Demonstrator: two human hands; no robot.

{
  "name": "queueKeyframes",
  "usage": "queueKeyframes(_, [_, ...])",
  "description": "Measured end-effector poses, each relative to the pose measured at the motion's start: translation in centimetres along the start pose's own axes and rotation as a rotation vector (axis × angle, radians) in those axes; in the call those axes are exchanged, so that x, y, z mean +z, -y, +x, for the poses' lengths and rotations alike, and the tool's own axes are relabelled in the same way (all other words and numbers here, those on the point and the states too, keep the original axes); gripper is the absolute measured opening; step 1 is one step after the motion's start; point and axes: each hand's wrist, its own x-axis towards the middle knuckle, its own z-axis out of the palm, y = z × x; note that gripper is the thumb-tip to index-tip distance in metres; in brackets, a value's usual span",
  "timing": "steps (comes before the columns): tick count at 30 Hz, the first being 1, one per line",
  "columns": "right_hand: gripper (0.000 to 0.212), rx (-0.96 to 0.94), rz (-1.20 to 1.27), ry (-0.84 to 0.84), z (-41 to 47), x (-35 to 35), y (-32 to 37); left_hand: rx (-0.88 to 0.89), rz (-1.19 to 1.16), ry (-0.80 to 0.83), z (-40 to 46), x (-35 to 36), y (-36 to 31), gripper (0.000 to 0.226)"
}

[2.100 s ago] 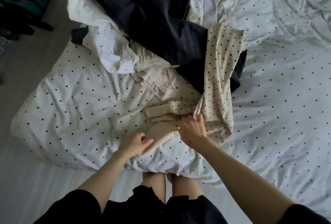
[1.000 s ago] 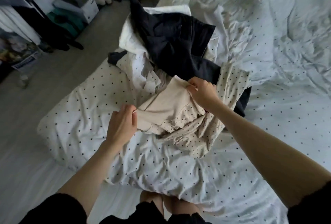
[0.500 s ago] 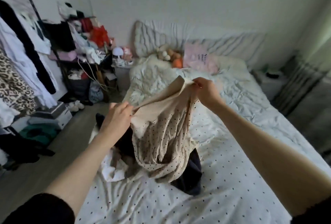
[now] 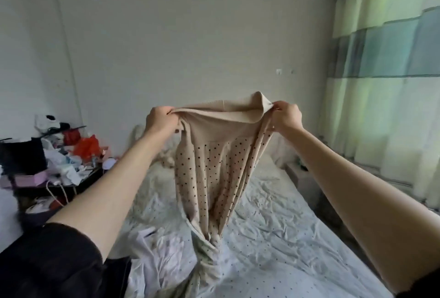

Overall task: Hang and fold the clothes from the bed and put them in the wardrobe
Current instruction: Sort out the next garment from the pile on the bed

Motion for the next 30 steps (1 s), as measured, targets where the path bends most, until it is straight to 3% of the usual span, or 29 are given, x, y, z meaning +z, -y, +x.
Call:
queueKeyframes(7, [0.034, 0.023, 0.239, -0.227, 9.3, -14.5, 1.4, 0.085, -0.207, -0.027, 0.0, 9.5, -15.7, 0.017])
queueKeyframes(15, [0.032, -0.256, 0.099, -0.495, 14.3, -27.2, 6.0, 0.261, -0.371, -0.052, 1.1, 11.2, -30.4, 0.018])
queueKeyframes(20, [0.038, -0.357, 0.103, -0.598, 15.4, -30.9, 7.9, 0.307, -0.446, -0.052, 0.6, 11.2, -34.6, 0.018])
queueKeyframes(24, [0.037, -0.356, 0.118, -0.673, 15.7, -32.9, 7.3, 0.393, -0.459, 0.066, -1.3, 12.7, -36.0, 0.015])
queueKeyframes(30, [0.036, -0.288, 0.088, -0.603, 15.7, -31.5, 4.9, 0.401, -0.413, 0.217, -3.5, 14.5, -34.7, 0.019])
